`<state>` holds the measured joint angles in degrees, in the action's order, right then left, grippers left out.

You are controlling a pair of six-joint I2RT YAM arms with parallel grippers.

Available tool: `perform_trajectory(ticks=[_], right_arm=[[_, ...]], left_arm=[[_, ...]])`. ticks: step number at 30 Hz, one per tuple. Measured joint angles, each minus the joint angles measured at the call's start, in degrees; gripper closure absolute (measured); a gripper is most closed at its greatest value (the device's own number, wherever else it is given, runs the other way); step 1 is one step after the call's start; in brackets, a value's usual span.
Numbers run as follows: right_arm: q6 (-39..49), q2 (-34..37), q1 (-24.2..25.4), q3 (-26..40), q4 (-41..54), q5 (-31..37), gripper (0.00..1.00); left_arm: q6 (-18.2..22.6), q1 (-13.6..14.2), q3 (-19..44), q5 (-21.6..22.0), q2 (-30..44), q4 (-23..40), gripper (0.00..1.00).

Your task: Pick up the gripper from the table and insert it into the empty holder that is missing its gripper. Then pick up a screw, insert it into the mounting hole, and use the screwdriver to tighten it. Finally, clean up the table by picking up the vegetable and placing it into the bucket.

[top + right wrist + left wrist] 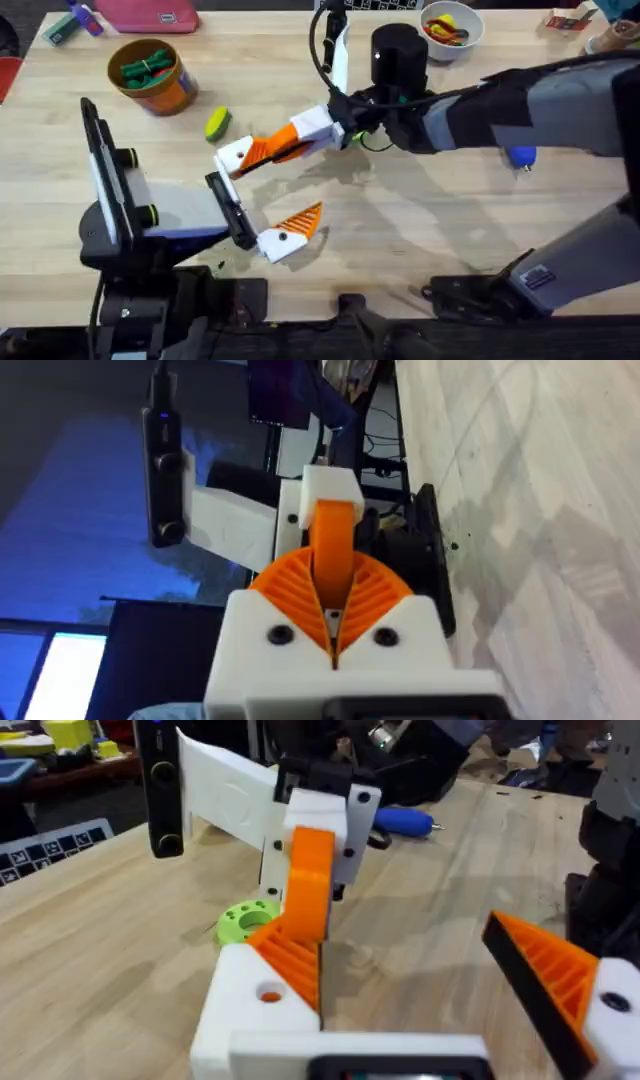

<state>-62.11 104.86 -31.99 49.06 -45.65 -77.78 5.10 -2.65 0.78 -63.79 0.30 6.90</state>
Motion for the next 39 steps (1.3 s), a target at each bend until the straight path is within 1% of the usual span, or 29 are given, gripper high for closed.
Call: perform_trajectory(ticks=[19,20,21,23,25,26,27,28,30,39], right_arm=[[0.0,0.0,-0.1,0.2,0.0,0.4,0.993],[-0.2,0.0,-0.1,0.2,0.1,0.4,0.96],[-0.1,0.0,-0.1,0.2,0.2,0.4,0.868],[0.0,0.0,-0.4,0.3,0.2,0.9,0.59],[0.1,0.0,-0.7,0.4,0.2,1.2,0.363],[0.1,0.0,-0.8,0.4,0.2,1.4,0.218],[0.4,0.0,-0.8,0.4,0.1,1.5,0.114],[0.4,0.0,-0.9,0.4,0.1,1.5,0.088],[0.4,0.0,-0.9,0.4,0.2,1.5,0.074],[0.4,0.0,-0.7,0.4,0.3,2.9,0.063]], left_arm=[[0.0,-0.2,0.0,0.2,0.0,0.0,0.016],[0.0,-0.2,0.0,0.2,0.0,0.0,0.016],[0.0,-0.2,0.0,0.3,0.0,0.0,0.015],[0.0,-0.2,0.0,-0.1,0.0,0.0,0.015],[0.0,-0.1,0.0,-0.3,0.0,0.0,0.015],[0.0,-0.1,0.0,-0.3,0.0,0.0,0.016],[0.0,-0.1,0.0,-0.3,0.0,0.0,0.016],[0.0,-0.1,0.0,-0.3,0.0,0.0,0.015],[0.0,-0.1,0.0,-0.3,0.0,0.0,0.016],[0.0,-0.1,0.0,-0.3,0.0,0.0,0.015]])
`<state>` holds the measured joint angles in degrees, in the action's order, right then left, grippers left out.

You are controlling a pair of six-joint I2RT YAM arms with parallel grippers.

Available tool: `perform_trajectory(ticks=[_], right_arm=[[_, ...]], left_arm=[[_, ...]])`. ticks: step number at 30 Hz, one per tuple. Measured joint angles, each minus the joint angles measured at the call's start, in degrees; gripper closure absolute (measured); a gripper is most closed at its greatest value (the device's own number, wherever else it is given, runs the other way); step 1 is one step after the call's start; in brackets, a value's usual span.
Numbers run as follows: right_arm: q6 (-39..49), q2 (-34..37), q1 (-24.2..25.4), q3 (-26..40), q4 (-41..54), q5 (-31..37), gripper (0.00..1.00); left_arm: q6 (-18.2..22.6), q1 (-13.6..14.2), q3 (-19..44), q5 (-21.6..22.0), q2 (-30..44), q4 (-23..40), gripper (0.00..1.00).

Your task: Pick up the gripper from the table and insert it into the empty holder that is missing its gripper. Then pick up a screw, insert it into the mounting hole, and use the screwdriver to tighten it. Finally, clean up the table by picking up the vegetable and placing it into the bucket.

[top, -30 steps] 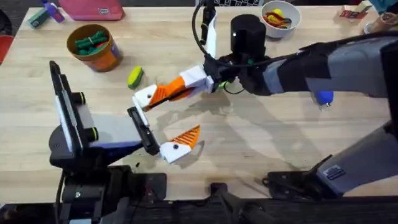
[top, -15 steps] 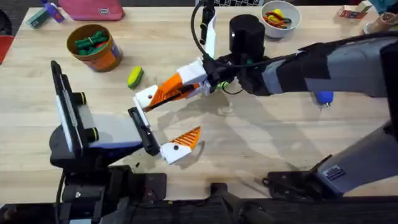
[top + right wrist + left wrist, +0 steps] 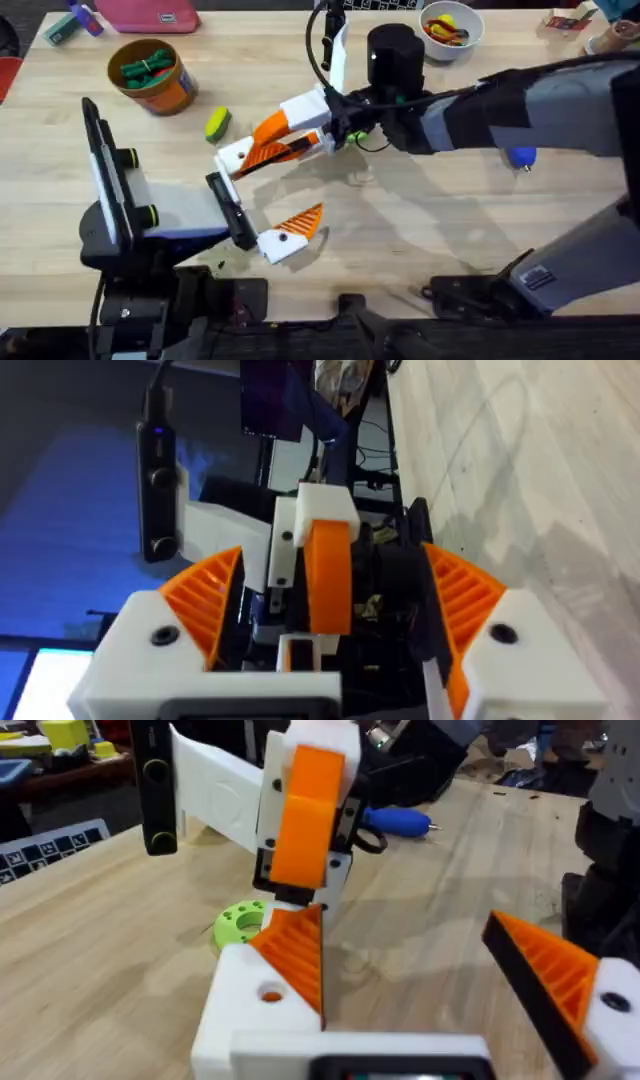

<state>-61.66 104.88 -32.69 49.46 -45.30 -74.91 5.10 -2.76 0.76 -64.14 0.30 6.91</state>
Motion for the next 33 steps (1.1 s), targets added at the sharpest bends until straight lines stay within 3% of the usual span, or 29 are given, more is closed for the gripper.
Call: perform_trajectory(ticks=[5,12,16,22,27,33], right_arm=[[3.4,-0.8,1.8,0.1,9.1,2.3,0.06],[17.3,-10.4,8.1,3.9,39.1,11.1,0.058],[27.3,-15.4,11.2,10.9,59.7,20.4,0.057],[38.0,-17.1,10.5,24.1,86.0,41.0,0.057],[37.4,-16.9,8.0,30.2,95.9,56.3,0.059],[27.5,-13.3,4.5,31.6,103.8,70.6,0.057]], left_arm=[[0.0,0.0,0.0,-0.2,0.0,0.0,0.015],[0.0,0.0,0.0,-0.2,0.0,0.0,0.015],[0.0,0.0,0.0,-0.2,0.0,0.0,0.015],[0.0,0.0,0.0,-0.3,0.0,0.0,0.015],[0.0,0.0,0.0,-0.4,0.0,0.1,0.015],[0.0,0.0,0.0,-0.4,0.0,0.1,0.015]])
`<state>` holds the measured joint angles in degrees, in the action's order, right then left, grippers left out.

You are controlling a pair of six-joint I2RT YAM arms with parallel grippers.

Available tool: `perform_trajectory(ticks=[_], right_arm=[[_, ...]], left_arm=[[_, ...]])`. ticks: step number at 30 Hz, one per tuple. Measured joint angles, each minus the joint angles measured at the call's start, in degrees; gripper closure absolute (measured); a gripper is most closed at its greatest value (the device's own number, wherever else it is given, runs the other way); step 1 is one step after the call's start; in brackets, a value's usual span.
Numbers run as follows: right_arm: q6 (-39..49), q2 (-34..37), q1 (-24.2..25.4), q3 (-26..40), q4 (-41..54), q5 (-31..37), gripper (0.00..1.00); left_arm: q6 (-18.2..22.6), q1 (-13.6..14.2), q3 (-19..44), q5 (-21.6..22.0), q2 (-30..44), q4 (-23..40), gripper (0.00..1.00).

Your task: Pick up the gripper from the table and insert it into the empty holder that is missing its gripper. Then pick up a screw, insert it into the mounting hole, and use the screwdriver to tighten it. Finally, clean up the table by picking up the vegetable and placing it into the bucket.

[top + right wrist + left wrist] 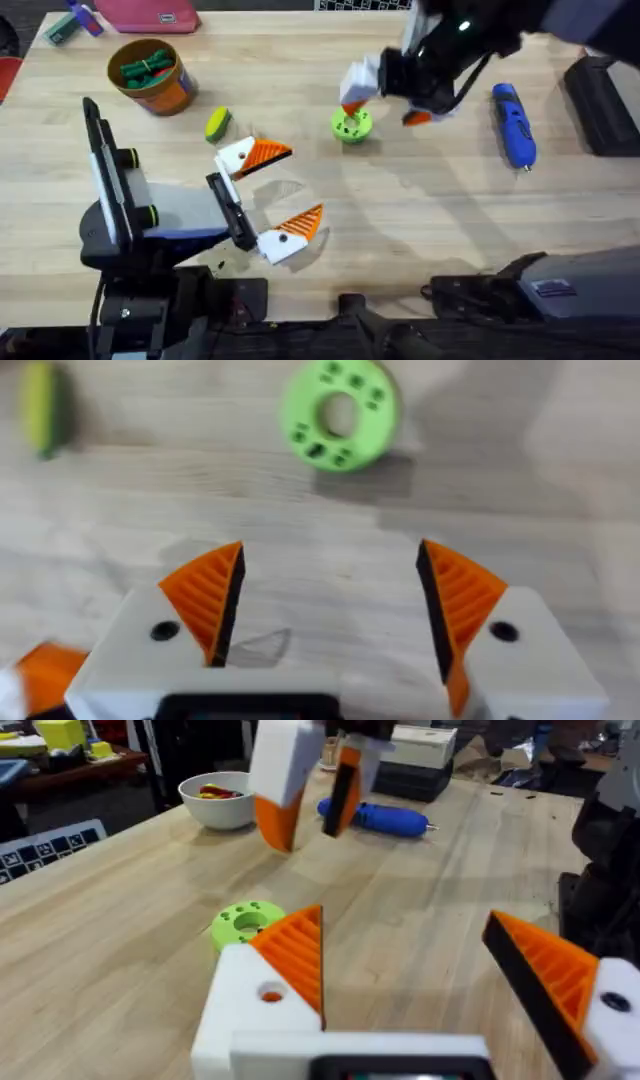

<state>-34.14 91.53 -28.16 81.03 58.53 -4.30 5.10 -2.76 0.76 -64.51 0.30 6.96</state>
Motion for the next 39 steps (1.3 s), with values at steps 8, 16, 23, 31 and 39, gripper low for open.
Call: perform_trajectory(ticks=[8,16,23,31,39], right_arm=[[-9.1,6.5,-3.5,5.2,4.5,7.7,0.054],[-12.0,11.4,-6.7,9.9,3.6,8.6,0.054],[-16.1,14.8,-6.8,9.9,2.3,9.3,0.071],[-17.1,18.6,-8.6,9.9,-0.7,10.0,0.12],[-17.3,20.3,-9.2,9.9,-2.9,13.2,0.206]], left_arm=[[0.0,0.0,0.0,0.0,0.0,0.0,0.015],[0.0,0.0,0.0,0.0,0.0,0.0,0.015],[0.0,0.0,0.0,0.0,0.0,0.0,0.015],[0.0,0.0,0.0,0.0,0.0,0.0,0.016],[0.0,0.0,0.0,0.0,0.0,0.0,0.015]])
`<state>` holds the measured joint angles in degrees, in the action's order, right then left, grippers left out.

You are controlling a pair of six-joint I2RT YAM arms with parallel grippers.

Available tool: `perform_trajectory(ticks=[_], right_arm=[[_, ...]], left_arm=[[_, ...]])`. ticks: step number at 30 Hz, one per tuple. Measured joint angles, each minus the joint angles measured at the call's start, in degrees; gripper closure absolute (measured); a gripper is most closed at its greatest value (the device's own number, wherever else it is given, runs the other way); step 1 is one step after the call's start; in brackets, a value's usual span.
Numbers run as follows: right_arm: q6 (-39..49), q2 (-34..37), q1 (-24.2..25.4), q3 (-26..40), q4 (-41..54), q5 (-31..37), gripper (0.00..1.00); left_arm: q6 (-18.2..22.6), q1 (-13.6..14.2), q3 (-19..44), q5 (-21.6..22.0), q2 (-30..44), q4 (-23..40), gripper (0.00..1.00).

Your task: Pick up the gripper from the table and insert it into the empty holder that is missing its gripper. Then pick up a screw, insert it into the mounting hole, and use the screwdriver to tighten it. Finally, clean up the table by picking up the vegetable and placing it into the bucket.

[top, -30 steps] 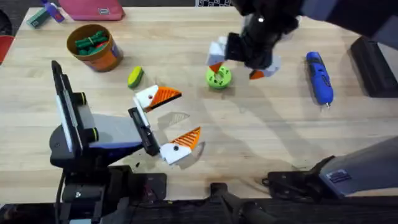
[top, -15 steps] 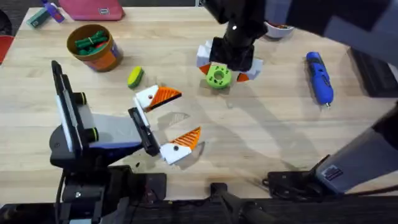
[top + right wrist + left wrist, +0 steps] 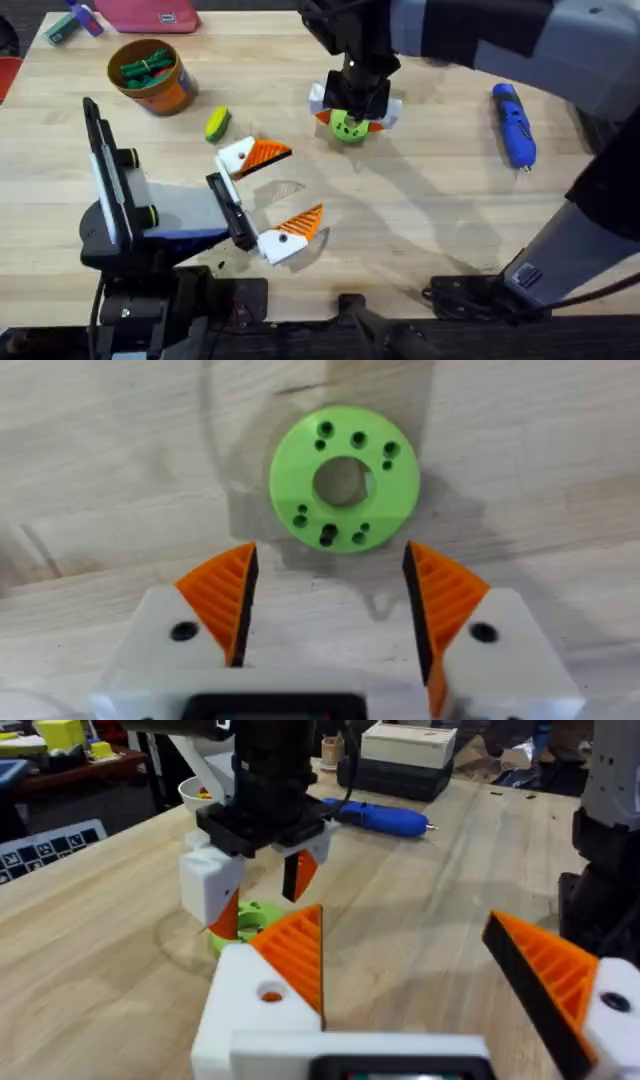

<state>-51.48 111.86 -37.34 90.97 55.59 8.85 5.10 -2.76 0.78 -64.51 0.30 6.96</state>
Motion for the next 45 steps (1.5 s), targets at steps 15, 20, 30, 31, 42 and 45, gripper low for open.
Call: perform_trajectory(ticks=[15,20,30,31,42,45], right_arm=[[-0.5,3.2,0.0,0.0,-2.0,0.8,0.503],[-0.6,3.2,0.0,0.0,-2.0,0.8,0.588],[-0.6,3.3,-0.2,0.0,-1.9,0.9,0.632],[-0.6,3.3,-0.3,0.0,-1.9,0.8,0.647],[-0.6,3.3,-0.6,0.0,-1.7,0.9,0.742],[-0.6,3.6,-0.6,0.0,-1.8,0.9,0.746]], left_arm=[[0.0,0.0,0.0,0.0,0.0,0.0,0.015],[0.0,0.0,0.0,0.0,0.0,0.0,0.015],[0.0,0.0,0.0,0.0,0.0,0.0,0.015],[0.0,0.0,0.0,0.0,0.0,0.0,0.015],[0.0,0.0,0.0,0.0,0.0,0.0,0.015],[0.0,0.0,0.0,0.0,0.0,0.0,0.015]])
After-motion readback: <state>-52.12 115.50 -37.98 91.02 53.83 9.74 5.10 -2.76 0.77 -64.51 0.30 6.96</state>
